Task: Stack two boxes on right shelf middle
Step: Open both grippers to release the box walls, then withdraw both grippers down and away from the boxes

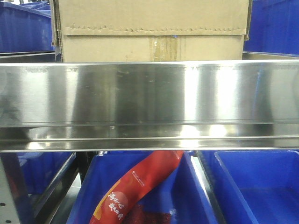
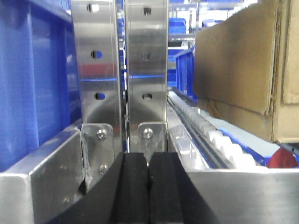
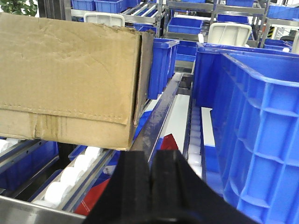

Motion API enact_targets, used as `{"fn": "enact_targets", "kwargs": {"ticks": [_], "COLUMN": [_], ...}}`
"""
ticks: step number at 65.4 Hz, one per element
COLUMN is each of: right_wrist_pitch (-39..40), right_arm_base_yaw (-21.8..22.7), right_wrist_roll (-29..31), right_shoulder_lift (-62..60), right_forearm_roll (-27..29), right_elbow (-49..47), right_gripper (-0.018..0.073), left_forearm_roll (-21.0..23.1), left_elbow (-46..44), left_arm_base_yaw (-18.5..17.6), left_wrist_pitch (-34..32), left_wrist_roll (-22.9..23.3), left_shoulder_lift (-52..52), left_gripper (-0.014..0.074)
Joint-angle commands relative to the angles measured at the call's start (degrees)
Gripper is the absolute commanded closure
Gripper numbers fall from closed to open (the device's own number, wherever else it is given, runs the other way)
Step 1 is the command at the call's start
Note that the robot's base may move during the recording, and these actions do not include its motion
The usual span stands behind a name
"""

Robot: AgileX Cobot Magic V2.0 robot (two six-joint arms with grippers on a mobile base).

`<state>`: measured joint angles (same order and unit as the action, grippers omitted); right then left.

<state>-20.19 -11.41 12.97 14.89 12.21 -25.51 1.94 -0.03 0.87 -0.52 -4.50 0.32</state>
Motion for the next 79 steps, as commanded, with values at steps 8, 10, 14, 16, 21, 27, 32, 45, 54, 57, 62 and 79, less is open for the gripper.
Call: {"fn": "enact_targets", "kwargs": {"ticks": [8,10,14,16,21,27,32,45,54,57,62,79], "right_wrist_pitch": [1.55,1.55,1.55,1.55,1.55,1.55,1.55,1.55,1.18,1.26,1.65,9.56], "right_arm_base_yaw": [0.30,0.30,0.30,0.30,0.30,0.30,0.30,0.30,0.54,1.33,4.03,12.22], "right_wrist_roll": [0.33,0.33,0.33,0.33,0.33,0.33,0.33,0.33,-0.84,-3.54,-10.65,-12.97], "right_shoulder_lift": [-0.24,-0.24,-0.24,-0.24,-0.24,-0.24,-0.24,-0.24,-0.24,-0.24,-1.00,-10.37], "right_forearm_roll": [-0.21,-0.21,-0.21,-0.21,-0.21,-0.21,-0.21,-0.21,-4.58,-6.82,-12.21,-12.21], "right_elbow": [0.30,0.30,0.30,0.30,0.30,0.30,0.30,0.30,0.30,0.44,1.62,14.24], "right_gripper": [0.0713,0.0713,0.0713,0.0713,0.0713,0.0713,0.0713,0.0713,0.0713,0.0713,0.0713,0.0713], "left_forearm_roll": [0.47,0.47,0.47,0.47,0.47,0.47,0.47,0.47,0.47,0.47,0.47,0.47], "left_elbow": [0.03,0.03,0.03,0.03,0.03,0.03,0.03,0.03,0.03,0.03,0.03,0.03], "left_arm_base_yaw": [0.17,0.17,0.17,0.17,0.17,0.17,0.17,0.17,0.17,0.17,0.17,0.17], "left_wrist_pitch": [-1.55,-1.55,-1.55,-1.55,-1.69,-1.69,-1.69,-1.69,-1.69,-1.69,-1.69,-1.69], "left_wrist_roll": [-0.15,-0.15,-0.15,-0.15,-0.15,-0.15,-0.15,-0.15,-0.15,-0.15,-0.15,-0.15], "left_shoulder_lift": [-0.32,-0.32,-0.32,-0.32,-0.32,-0.32,-0.32,-0.32,-0.32,-0.32,-0.32,-0.32], "left_gripper": [0.0707,0.0707,0.0707,0.0707,0.0707,0.0707,0.0707,0.0707,0.0707,0.0707,0.0707,0.0707]}}
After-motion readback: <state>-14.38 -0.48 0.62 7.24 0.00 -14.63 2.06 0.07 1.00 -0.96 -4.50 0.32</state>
